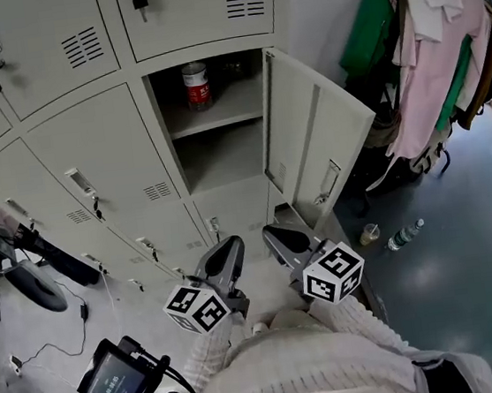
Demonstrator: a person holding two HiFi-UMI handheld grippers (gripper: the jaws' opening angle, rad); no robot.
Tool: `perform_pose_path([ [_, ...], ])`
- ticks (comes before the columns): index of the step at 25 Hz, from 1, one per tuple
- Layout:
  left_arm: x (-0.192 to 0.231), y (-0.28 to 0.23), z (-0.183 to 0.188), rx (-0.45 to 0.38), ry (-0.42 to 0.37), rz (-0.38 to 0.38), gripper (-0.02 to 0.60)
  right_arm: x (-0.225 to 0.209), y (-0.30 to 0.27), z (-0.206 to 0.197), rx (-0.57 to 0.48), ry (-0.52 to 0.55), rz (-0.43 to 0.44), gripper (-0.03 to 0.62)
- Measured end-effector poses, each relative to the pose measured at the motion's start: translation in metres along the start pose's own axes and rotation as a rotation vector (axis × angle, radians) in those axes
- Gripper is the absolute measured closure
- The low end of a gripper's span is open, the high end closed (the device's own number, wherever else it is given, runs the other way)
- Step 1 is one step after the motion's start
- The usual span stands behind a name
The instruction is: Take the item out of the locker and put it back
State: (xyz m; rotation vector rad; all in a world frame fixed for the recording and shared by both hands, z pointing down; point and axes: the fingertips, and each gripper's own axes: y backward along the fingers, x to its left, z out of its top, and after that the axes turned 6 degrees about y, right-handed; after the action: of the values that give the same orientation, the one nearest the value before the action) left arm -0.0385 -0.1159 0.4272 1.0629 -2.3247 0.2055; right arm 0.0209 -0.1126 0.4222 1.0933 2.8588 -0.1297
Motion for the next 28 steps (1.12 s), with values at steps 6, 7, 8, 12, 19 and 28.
perform_pose_path([
  [6, 0.026, -0.020, 0.012, -0.023, 0.032, 0.033, 0.575, -0.010, -0.033, 0.008, 0.008, 0.014, 0.058, 0.595],
  [7, 0.029, -0.024, 0.013, -0.022, 0.040, 0.037, 0.575, -0.012, -0.038, 0.010, 0.011, 0.016, 0.068, 0.595],
  [8, 0.031, -0.027, 0.014, -0.020, 0.045, 0.040, 0.575, -0.014, -0.044, 0.012, 0.014, 0.017, 0.079, 0.595],
  [12, 0.036, -0.041, 0.027, -0.032, 0.035, 0.058, 0.575, -0.023, -0.065, 0.024, 0.013, 0.036, 0.126, 0.594],
  [19, 0.051, -0.067, 0.049, -0.092, -0.002, 0.098, 0.575, -0.036, -0.091, 0.039, -0.018, 0.074, 0.173, 0.594],
  [28, 0.064, -0.087, 0.061, -0.098, -0.034, 0.129, 0.575, -0.060, -0.117, 0.054, -0.050, 0.089, 0.160, 0.595],
])
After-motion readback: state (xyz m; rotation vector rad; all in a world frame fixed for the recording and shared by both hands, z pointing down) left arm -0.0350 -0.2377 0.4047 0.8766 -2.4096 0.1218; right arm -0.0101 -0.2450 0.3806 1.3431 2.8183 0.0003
